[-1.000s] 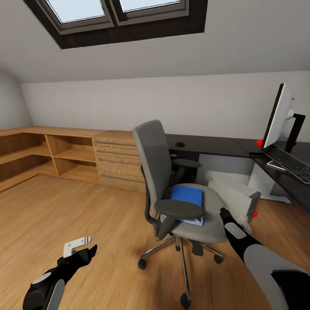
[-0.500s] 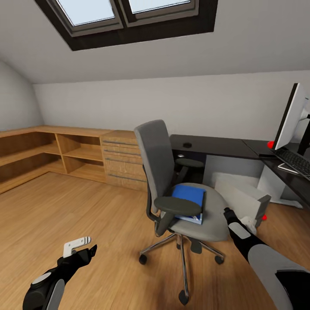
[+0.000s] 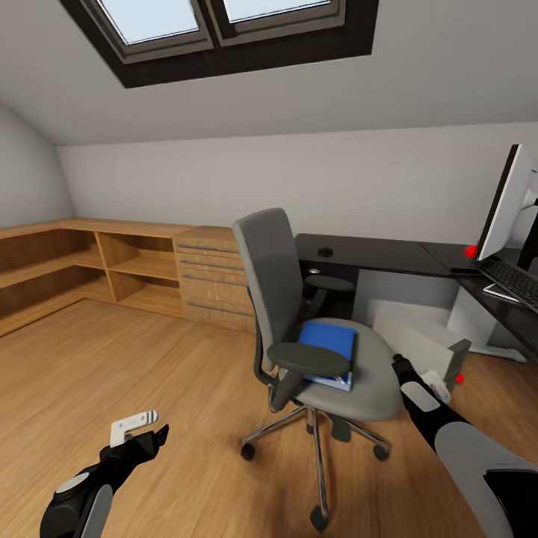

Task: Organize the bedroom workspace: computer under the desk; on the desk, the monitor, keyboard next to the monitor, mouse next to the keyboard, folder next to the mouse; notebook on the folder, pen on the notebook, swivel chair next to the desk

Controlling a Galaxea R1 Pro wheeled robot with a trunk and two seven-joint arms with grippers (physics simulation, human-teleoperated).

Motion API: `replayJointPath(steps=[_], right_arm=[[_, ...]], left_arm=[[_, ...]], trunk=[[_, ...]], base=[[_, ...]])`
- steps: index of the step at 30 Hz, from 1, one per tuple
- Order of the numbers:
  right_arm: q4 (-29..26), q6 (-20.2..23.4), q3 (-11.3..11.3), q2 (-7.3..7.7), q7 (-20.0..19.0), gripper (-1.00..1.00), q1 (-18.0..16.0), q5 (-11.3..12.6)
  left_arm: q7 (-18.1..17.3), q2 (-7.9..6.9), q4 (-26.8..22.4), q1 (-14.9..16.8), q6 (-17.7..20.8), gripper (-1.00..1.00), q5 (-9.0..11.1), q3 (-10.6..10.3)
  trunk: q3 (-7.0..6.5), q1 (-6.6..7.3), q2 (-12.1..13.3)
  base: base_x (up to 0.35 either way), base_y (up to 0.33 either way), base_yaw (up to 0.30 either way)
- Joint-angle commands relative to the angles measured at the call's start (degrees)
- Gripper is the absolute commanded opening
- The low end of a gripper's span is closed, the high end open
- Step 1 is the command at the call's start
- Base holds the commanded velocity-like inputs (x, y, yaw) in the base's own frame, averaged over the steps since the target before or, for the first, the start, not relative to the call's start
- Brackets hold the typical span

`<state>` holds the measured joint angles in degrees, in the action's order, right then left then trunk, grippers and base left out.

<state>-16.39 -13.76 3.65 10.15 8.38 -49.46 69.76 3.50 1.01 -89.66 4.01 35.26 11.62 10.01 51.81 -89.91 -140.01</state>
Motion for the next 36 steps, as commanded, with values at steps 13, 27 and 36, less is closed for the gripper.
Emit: replayJointPath(steps=[13,27,36], right_arm=[[0.1,0.0,0.3,1.06,0.6,1.0,0.0,0.5],[0.2,0.5,0.2,2.19,1.3,1.0,0.0,0.6],[0.3,4.9,0.2,3.3,1.8,1.0,0.0,1.0]], left_arm=[[0.4,0.1,0.0,0.0,0.3,1.0,0.6,-0.3],[0.4,0.12,0.1,0.0,0.3,1.0,0.5,-0.4],[0.4,0.19,0.1,0.0,0.3,1.0,0.5,-0.6]], trunk=[[0.06,-0.01,0.0],[0.06,-0.01,0.0],[0.06,-0.01,0.0]], base=[[0.281,0.0,0.0],[0.105,0.0,0.0],[0.002,0.0,0.0]])
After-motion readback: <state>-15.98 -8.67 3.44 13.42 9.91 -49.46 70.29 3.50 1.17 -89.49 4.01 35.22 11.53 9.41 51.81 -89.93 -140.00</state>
